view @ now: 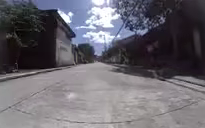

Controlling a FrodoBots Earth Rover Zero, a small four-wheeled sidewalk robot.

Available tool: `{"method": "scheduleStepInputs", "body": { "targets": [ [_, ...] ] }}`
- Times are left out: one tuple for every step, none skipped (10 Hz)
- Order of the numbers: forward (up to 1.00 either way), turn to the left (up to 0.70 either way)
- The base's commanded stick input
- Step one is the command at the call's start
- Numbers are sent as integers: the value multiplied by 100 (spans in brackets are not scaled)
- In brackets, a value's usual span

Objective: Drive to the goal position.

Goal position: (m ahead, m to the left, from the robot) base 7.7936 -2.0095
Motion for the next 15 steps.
{"method": "scheduleStepInputs", "body": {
  "targets": [
    [100,0],
    [100,0],
    [100,0],
    [100,0],
    [100,0],
    [100,0],
    [100,0],
    [100,0],
    [100,0],
    [100,0],
    [100,0],
    [100,0],
    [100,0],
    [100,0],
    [100,0]
  ]
}}
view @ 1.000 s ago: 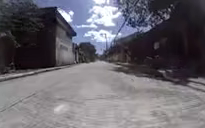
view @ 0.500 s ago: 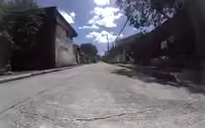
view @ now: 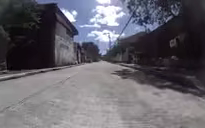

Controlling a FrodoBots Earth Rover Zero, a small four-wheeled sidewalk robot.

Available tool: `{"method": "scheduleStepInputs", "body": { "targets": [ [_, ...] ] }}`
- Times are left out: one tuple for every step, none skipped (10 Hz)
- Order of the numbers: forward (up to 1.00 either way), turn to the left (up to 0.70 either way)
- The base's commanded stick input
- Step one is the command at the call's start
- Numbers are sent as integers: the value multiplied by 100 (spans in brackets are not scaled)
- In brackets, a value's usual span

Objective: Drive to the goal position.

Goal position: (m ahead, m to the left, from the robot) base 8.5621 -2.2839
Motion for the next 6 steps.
{"method": "scheduleStepInputs", "body": {
  "targets": [
    [100,0],
    [100,0],
    [100,0],
    [100,0],
    [100,0],
    [100,0]
  ]
}}
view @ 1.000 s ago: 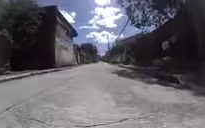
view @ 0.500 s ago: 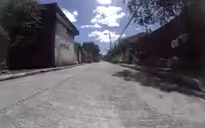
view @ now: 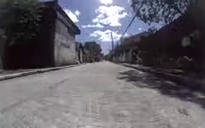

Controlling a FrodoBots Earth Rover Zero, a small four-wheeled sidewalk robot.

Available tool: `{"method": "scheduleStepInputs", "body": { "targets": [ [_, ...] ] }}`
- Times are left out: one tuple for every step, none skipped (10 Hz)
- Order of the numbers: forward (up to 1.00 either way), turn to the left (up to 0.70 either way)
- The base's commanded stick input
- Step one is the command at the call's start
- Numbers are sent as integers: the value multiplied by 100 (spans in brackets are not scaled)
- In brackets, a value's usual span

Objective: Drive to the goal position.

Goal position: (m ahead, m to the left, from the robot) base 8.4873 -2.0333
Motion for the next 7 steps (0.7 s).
{"method": "scheduleStepInputs", "body": {
  "targets": [
    [100,0],
    [100,-29],
    [100,-40],
    [100,-40],
    [100,-40],
    [100,-40],
    [100,-40]
  ]
}}
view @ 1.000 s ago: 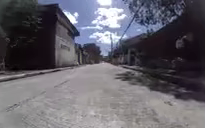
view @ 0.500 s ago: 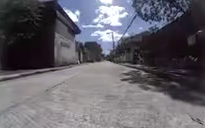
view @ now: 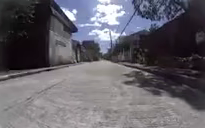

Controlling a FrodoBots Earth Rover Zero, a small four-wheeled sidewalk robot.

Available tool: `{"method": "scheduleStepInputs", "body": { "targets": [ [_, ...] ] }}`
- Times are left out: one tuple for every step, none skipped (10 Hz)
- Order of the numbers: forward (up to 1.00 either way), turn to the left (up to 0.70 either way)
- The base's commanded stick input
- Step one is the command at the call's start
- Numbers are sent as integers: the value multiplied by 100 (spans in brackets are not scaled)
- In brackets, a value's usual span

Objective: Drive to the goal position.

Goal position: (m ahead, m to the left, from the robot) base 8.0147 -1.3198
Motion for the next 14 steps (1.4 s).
{"method": "scheduleStepInputs", "body": {
  "targets": [
    [100,-24],
    [100,0],
    [100,4],
    [100,7],
    [100,0],
    [100,0],
    [100,0],
    [100,0],
    [100,0],
    [100,0],
    [100,0],
    [100,0],
    [100,0],
    [100,0]
  ]
}}
